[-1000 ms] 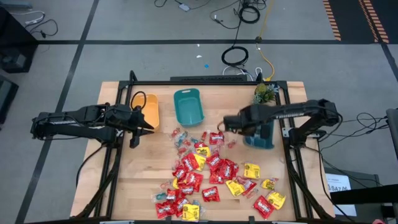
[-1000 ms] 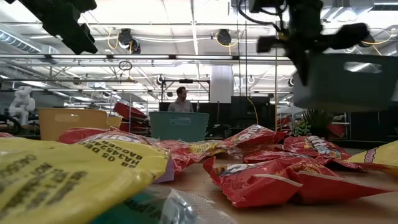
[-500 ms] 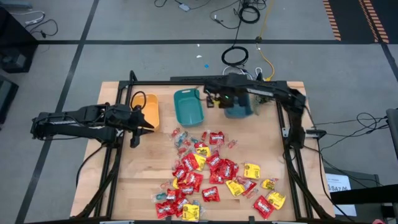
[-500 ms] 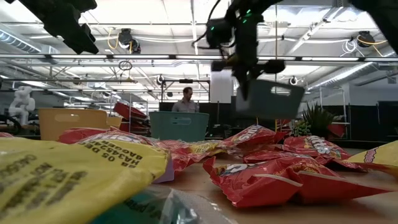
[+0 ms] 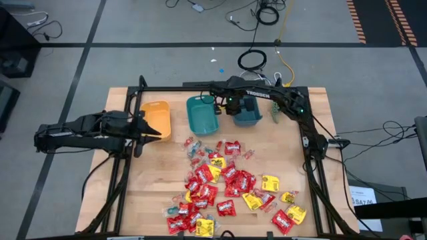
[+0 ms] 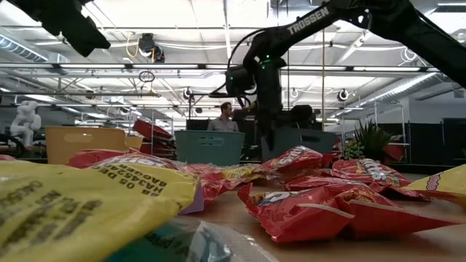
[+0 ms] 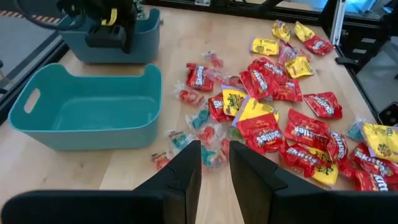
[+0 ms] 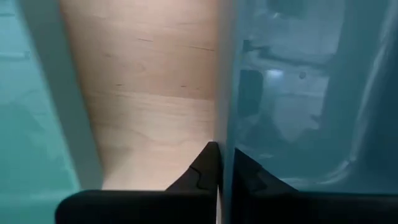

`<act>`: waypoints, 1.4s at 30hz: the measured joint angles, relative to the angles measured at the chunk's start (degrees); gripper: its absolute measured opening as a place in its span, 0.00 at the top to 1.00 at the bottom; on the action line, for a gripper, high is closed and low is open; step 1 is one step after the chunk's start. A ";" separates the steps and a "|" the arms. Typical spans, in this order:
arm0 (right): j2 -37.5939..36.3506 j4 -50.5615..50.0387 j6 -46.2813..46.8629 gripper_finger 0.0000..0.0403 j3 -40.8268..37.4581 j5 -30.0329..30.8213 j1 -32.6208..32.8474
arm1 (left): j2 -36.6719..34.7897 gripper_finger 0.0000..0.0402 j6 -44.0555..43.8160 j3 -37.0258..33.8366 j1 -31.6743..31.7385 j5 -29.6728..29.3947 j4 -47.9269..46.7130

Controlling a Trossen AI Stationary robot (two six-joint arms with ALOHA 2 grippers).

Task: Sort candy
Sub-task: Move the blue bin to the top right of the table, then put the red candy pack into the blue bin

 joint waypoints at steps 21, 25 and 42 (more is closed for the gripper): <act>-9.84 -3.14 -2.41 0.62 -0.04 5.91 4.83 | -0.02 0.77 -2.98 -9.00 0.00 5.51 18.57; -16.03 -4.43 -3.66 0.58 -0.04 12.47 7.84 | 0.00 0.77 -4.91 -12.21 0.00 5.51 19.41; -48.88 9.08 0.14 0.60 -34.34 21.31 33.75 | 0.20 0.77 -7.88 -13.66 0.00 5.48 19.95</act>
